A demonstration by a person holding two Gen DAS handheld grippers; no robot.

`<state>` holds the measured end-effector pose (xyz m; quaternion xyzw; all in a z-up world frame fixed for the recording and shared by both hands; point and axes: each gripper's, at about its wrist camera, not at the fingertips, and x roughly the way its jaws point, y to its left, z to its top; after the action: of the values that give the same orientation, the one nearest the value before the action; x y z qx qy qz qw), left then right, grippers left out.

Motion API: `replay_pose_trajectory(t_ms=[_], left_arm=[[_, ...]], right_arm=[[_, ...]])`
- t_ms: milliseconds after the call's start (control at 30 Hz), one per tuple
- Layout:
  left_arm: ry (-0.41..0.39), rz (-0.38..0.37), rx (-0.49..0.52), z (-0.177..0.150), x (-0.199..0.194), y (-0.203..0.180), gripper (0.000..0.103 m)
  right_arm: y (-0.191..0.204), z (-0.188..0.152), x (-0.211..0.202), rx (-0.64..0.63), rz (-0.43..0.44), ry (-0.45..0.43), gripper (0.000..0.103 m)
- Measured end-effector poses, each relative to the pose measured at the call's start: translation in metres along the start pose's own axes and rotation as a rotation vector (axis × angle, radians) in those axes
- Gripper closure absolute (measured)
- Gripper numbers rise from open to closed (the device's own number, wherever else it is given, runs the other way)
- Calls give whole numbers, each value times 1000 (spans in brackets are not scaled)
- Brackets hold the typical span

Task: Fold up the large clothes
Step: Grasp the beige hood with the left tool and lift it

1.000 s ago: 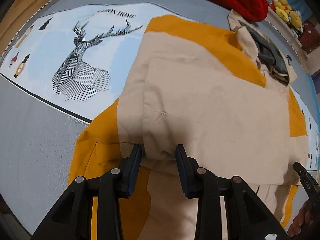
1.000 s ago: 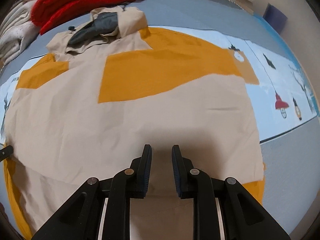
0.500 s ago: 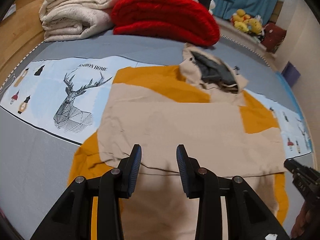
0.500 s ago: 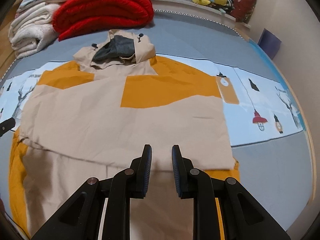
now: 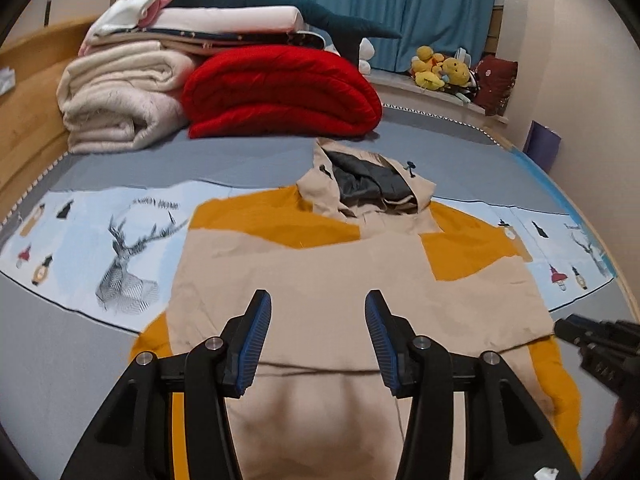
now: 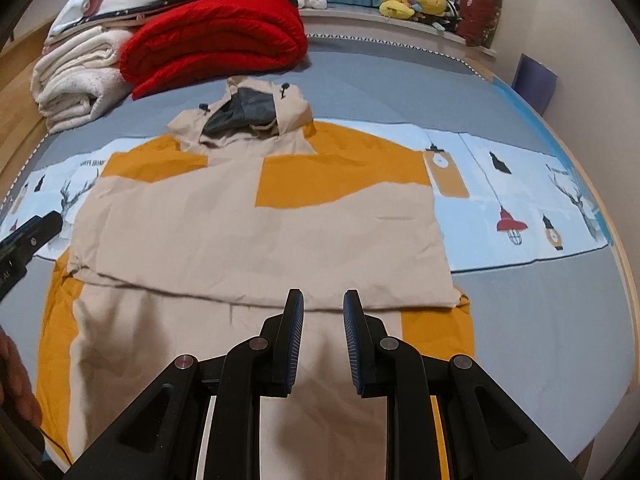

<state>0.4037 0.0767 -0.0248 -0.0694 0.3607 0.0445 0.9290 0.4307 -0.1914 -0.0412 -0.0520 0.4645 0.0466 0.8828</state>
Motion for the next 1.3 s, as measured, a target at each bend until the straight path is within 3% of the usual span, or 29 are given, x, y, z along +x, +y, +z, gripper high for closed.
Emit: replay_pose_trajectory(t_ms=[300,533,800,1067,1300], left_arm=[[-5,35,34,34,13,3,58],[21,77,92,104,88,-13,62],[112,98,101,172,208,-32,62],[262,94,-53,214,308,-29,61],[345,76,-151,226,365,-22,57]], right_arm=[[-28,36,5,41,2,-17,81],[-56,50,27,81,-34,25,81],[-75,54,48,105,-58,59,81],[-79,53,69,99,-69,95,81],[-79,55,81,99,-78,113,81]])
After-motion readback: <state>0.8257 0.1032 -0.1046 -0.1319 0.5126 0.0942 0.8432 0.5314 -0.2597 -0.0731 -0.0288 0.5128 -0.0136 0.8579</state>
